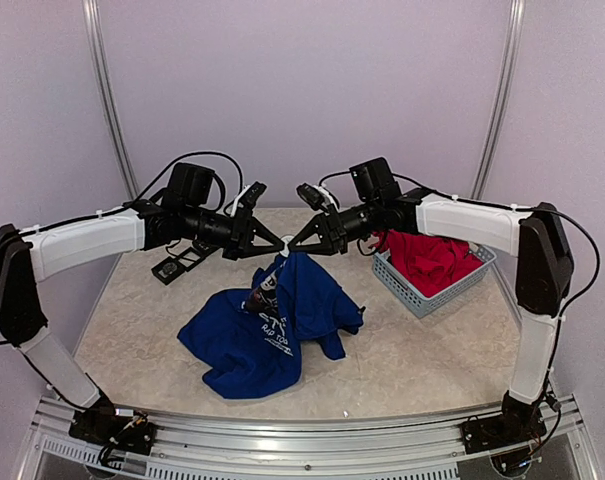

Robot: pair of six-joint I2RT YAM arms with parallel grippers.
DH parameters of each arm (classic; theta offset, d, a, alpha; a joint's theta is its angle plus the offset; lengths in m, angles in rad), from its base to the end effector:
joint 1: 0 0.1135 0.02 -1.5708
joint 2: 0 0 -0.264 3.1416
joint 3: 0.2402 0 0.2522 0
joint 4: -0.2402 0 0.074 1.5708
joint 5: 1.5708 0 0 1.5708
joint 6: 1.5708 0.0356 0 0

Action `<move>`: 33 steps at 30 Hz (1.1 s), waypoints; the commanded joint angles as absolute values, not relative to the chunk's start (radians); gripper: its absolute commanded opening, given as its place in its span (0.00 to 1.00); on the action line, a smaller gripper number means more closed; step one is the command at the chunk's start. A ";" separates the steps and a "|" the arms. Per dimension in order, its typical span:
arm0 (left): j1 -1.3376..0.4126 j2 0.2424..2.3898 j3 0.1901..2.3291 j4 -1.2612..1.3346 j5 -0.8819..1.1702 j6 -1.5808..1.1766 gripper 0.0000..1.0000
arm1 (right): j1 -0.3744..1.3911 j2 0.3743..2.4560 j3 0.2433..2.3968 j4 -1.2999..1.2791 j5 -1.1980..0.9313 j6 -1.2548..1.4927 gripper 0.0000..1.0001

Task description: Remove the brooch from the garment

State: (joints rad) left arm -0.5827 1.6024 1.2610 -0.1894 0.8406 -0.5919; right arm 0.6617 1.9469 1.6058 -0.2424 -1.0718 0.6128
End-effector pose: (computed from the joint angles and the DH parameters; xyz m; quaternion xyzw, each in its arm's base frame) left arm 0.2890 -0.2222 0.3024 0.1991 0.7932 -0.5461 0.1814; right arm 0.3310 0.2974 0.2835 -0.2604 0.7510 0.6038 0.0599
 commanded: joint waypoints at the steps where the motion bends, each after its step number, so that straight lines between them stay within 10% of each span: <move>1: -0.599 1.570 1.351 -0.073 0.962 -0.578 0.00 | 0.643 2.054 1.578 -0.412 -0.842 0.630 0.00; 23: -0.622 1.615 1.339 -0.060 0.983 -0.578 0.00 | 0.664 2.001 1.625 -0.331 -0.883 0.540 0.24; 33: -0.578 1.551 1.173 -0.083 0.917 -0.554 0.00 | 0.646 1.841 1.536 -0.194 -0.990 0.516 0.65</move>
State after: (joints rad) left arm -0.5831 1.6035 1.2022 -0.1272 0.8753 -0.5781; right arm 0.6617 1.9282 1.5658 -0.2733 -0.9878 0.5228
